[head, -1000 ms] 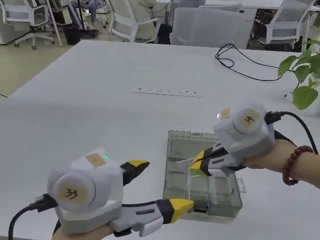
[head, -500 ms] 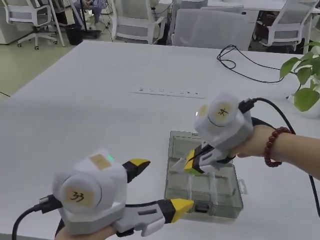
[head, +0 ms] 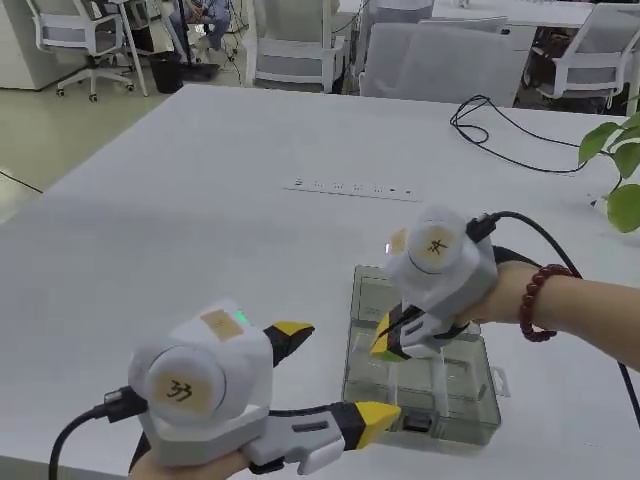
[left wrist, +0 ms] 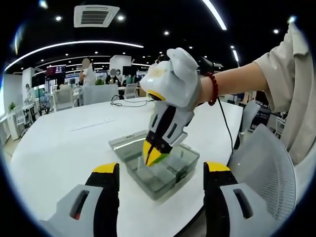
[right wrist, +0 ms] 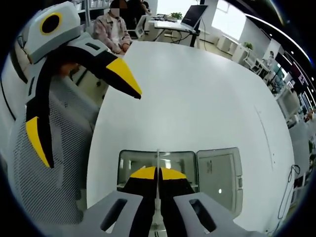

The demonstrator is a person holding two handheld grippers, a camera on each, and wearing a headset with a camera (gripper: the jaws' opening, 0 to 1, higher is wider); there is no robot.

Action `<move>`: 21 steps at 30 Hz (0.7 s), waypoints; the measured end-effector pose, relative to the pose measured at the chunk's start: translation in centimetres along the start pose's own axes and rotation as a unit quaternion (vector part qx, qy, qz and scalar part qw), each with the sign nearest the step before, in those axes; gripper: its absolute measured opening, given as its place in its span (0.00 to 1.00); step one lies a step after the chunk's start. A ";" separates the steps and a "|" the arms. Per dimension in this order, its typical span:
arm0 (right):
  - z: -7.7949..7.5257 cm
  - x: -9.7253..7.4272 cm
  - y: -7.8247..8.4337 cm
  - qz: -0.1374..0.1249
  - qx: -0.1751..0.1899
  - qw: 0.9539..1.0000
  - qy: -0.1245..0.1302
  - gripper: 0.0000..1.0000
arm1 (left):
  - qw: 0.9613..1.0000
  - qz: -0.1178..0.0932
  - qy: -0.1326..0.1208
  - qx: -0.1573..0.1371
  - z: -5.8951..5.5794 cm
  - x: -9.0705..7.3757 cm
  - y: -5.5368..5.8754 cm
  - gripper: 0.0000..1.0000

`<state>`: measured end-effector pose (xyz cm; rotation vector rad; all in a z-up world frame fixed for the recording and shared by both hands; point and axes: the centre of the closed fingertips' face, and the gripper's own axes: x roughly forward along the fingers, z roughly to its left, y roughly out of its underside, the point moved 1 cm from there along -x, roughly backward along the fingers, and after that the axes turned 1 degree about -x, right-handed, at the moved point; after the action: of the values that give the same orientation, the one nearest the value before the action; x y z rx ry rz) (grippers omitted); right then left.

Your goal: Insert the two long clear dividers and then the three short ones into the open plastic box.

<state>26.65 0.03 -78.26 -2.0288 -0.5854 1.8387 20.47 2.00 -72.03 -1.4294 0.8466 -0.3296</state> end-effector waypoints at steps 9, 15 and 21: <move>0.1 0.9 0.4 0.008 -0.012 1.000 -0.008 0.02 | 1.000 -0.002 -0.003 -0.005 0.1 0.0 0.0 0.70; 0.1 1.4 0.6 0.013 0.002 1.000 -0.007 0.02 | 1.000 -0.004 -0.004 -0.005 0.2 0.0 0.0 0.70; 0.1 2.1 0.9 0.022 -0.002 1.000 -0.012 0.02 | 1.000 0.000 -0.001 -0.004 0.0 0.1 0.1 0.70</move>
<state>26.78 0.34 -80.56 -2.0403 -0.5558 1.8899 20.53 2.00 -72.11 -1.4365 0.8465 -0.3262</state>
